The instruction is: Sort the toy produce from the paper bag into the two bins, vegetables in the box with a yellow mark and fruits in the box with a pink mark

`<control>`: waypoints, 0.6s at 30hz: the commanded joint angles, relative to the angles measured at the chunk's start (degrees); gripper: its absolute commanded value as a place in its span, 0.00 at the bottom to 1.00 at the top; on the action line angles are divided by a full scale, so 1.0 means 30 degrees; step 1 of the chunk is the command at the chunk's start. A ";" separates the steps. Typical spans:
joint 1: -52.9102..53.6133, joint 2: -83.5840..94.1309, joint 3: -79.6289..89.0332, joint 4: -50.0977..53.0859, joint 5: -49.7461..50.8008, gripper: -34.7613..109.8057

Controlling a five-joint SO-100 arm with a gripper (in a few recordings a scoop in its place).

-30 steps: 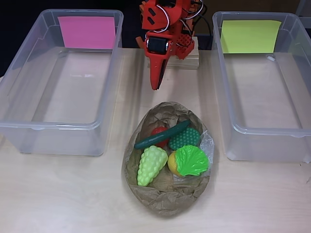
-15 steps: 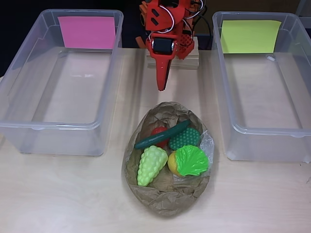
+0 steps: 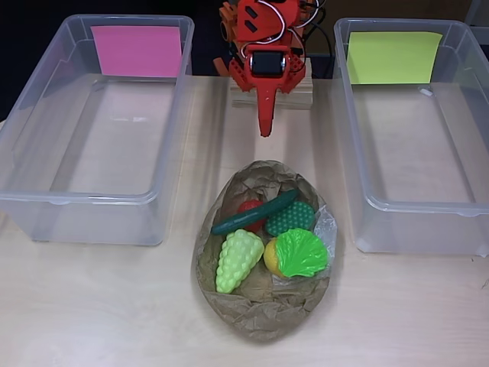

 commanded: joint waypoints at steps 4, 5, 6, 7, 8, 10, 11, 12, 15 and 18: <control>-0.0586 -0.2080 -0.4834 0.1113 -0.2695 0.24; -0.0703 -0.3164 -0.5742 0.1318 -0.3604 0.24; -0.0703 -0.4219 -0.6475 0.1260 -0.4160 0.24; -0.0791 -0.5273 -0.7061 0.0967 -0.4219 0.24; -0.0908 -0.6299 -0.7529 0.0557 -0.4424 0.24; -0.1143 -0.8555 -0.8408 -0.0469 -0.6006 0.24; -0.1318 -0.9902 -0.8906 -0.0908 -0.7031 0.24; -0.1465 -1.1279 -0.9521 -0.1260 -0.7588 0.24; -0.1670 -1.5850 -1.1865 -0.1611 -0.7441 0.25; -0.1641 -1.9834 -1.3916 -0.3135 -0.5889 0.25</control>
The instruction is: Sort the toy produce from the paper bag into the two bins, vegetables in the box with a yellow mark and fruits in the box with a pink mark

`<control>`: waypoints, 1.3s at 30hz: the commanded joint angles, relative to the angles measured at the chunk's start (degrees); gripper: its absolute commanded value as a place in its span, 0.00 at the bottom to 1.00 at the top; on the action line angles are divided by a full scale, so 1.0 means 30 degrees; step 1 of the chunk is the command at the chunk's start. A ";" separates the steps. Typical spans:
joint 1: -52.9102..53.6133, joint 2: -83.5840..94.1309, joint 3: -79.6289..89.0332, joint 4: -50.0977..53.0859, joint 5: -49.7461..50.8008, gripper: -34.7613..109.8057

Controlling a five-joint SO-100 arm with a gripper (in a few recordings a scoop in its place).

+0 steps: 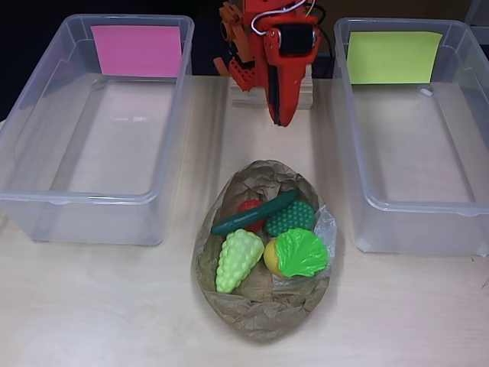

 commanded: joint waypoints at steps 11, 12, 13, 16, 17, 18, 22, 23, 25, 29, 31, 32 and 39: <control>0.0381 -1.1748 -0.6357 -0.1875 0.4072 0.34; 0.0469 -1.2158 -0.6445 -0.2051 0.3691 0.36; 0.0557 -1.2568 -0.6562 -0.2197 0.3340 0.39; 0.0703 -1.3799 -0.7002 -0.2725 0.2402 0.43; 0.0762 -1.4268 -0.7178 -0.2812 0.2109 0.44; 0.0850 -1.4736 -0.7412 -0.2930 0.1875 0.44; 0.1201 -1.6963 -0.8672 -0.3193 0.1084 0.45; 0.1289 -1.7461 -0.8848 -0.3457 0.0908 0.44; 0.1494 -1.8252 -0.9053 -0.3984 0.0732 0.44; 0.1699 -1.9102 -0.8994 -0.4863 0.0674 0.43; 0.1729 -1.9248 -0.8789 -0.5127 0.0703 0.43; 0.1758 -1.9277 -0.8613 -0.5273 0.0732 0.43; 0.1846 -1.9189 -0.7559 -0.5801 0.1113 0.43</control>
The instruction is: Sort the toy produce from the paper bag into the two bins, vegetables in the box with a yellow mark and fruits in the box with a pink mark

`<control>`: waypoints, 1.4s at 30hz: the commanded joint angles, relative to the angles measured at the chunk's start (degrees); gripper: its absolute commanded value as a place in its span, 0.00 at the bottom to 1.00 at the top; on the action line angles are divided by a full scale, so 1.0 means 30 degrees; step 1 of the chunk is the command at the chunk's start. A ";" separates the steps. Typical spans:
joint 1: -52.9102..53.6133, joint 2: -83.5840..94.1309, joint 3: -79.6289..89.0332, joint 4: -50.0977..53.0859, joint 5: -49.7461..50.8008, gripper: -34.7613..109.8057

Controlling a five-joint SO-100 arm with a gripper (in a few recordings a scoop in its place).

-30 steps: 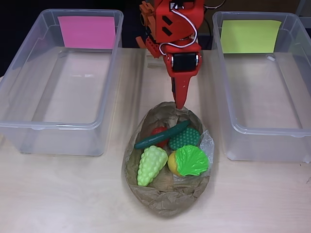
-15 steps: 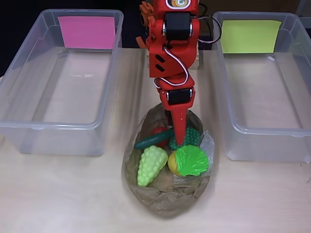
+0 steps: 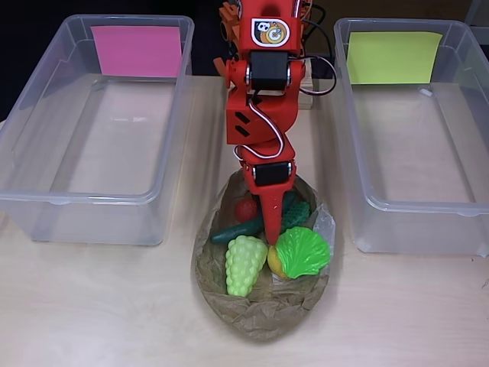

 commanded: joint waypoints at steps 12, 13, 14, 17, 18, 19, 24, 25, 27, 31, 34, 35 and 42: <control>0.0117 0.2285 0.0381 0.2666 -0.0059 0.43; 0.0117 0.2139 0.0469 0.2432 0.0000 0.43; 0.0117 0.1875 0.0498 0.2197 0.0088 0.43; 0.0088 0.0674 0.0439 0.1348 0.0352 0.43; 0.0088 0.0264 0.0352 0.1172 0.0469 0.42; 0.0088 -0.0205 0.0234 0.1025 0.0557 0.42; 0.0264 -0.2109 -0.0615 0.0820 0.0703 0.41; 0.0293 -0.2314 -0.0820 0.0820 0.0703 0.41; 0.0293 -0.2607 -0.1143 0.0850 0.0703 0.38; 0.0352 -0.2725 -0.2109 0.1436 0.0762 0.33; 0.0264 -0.2637 -0.3252 0.2520 0.0908 0.30; 0.0176 -0.2549 -0.3691 0.3018 0.0967 0.29; -0.0615 -0.1582 -0.6445 0.6387 0.1875 0.24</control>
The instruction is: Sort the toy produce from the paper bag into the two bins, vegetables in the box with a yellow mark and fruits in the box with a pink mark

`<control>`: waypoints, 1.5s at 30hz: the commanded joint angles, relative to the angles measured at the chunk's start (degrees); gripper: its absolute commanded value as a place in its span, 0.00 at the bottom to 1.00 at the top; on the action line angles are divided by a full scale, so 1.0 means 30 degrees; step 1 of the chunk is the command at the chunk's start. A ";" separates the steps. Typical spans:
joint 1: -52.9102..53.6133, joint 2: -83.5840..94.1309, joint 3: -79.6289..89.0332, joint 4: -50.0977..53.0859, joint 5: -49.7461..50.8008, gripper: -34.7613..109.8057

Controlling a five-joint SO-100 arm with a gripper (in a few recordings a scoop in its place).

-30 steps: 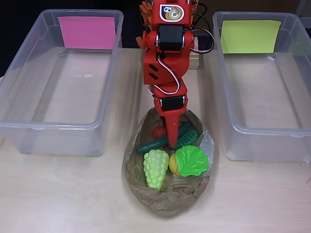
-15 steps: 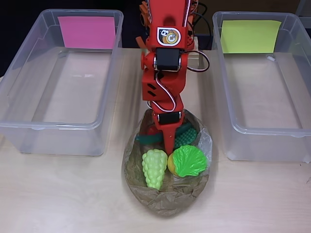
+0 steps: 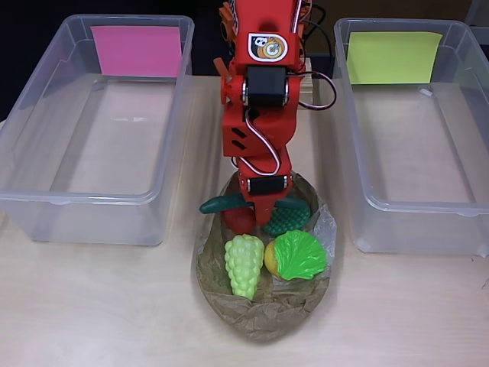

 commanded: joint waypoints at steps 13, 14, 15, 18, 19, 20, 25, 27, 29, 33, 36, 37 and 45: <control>-0.2666 0.3955 -0.3135 0.5625 0.4072 0.24; -0.2900 0.4336 -0.3545 0.6357 0.4746 0.24; -0.3164 0.4688 -0.3926 0.7090 0.5391 0.24; -0.4072 0.6357 -0.4307 0.8320 0.7676 0.24; -0.4453 0.6885 -0.4482 0.8730 0.8467 0.24; -0.4863 0.7266 -0.4746 0.9375 0.9404 0.24; -0.7090 0.8994 -0.4805 1.1279 1.4443 0.24; -0.8525 0.9990 -0.4336 1.1221 1.6494 0.24; -1.0342 1.0986 -0.3809 1.1660 1.9834 0.24; -1.5146 1.2861 -0.1523 1.1016 2.7773 0.27; -1.8691 1.3564 0.0586 0.9873 3.4014 0.29; -1.9805 1.3564 0.1084 0.9727 3.5918 0.28; -2.3291 1.3447 0.4160 0.6240 4.0078 0.28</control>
